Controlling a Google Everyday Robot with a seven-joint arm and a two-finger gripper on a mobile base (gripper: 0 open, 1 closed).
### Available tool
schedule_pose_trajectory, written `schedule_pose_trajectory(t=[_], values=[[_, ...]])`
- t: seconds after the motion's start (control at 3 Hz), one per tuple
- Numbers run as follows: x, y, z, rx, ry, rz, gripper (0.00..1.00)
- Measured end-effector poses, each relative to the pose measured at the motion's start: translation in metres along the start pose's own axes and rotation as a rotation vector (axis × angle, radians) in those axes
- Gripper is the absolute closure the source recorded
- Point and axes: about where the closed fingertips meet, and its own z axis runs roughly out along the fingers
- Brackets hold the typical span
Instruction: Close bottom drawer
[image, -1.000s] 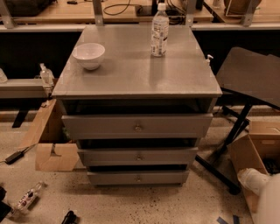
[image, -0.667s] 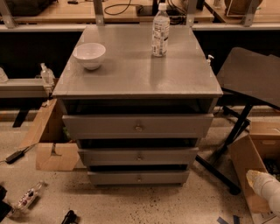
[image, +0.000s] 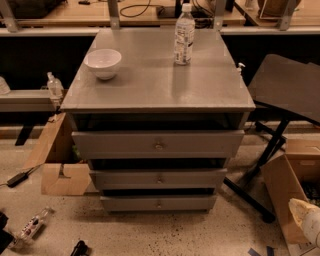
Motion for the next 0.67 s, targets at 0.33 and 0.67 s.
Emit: schedule_pose_trajectory(t=[0.33, 0.67], values=[[-0.027, -0.042, -0.061, 0.101, -0.016, -0.100, 1.00], [-0.061, -0.083, -0.122, 0.228, -0.015, -0.152, 1.00]])
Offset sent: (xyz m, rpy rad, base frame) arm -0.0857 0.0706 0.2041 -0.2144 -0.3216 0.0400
